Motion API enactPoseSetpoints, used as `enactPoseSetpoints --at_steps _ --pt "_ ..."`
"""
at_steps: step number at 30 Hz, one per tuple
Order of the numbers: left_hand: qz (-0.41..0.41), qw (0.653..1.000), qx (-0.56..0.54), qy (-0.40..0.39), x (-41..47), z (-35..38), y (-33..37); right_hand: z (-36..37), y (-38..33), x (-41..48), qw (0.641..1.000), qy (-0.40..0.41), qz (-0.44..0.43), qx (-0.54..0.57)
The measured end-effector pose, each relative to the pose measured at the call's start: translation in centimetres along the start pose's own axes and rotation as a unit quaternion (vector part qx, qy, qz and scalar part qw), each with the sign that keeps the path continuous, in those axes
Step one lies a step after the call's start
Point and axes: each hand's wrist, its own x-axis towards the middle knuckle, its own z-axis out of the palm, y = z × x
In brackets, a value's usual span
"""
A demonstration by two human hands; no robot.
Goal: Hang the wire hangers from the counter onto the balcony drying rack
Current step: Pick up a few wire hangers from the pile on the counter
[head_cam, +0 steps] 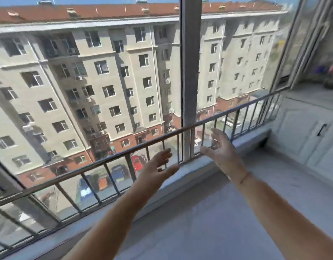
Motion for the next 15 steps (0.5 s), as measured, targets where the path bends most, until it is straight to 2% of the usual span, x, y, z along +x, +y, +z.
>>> enactPoseSetpoints --at_steps 10,15 --pt "0.018 0.993 -0.003 -0.116 11.5 22.7 3.3 -24.1 7.8 1.9 0.994 0.094 0.042 -0.048" --pt "0.026 0.983 -0.006 -0.179 16.3 33.2 4.0 -33.9 11.1 2.0 0.983 0.154 0.072 -0.062"
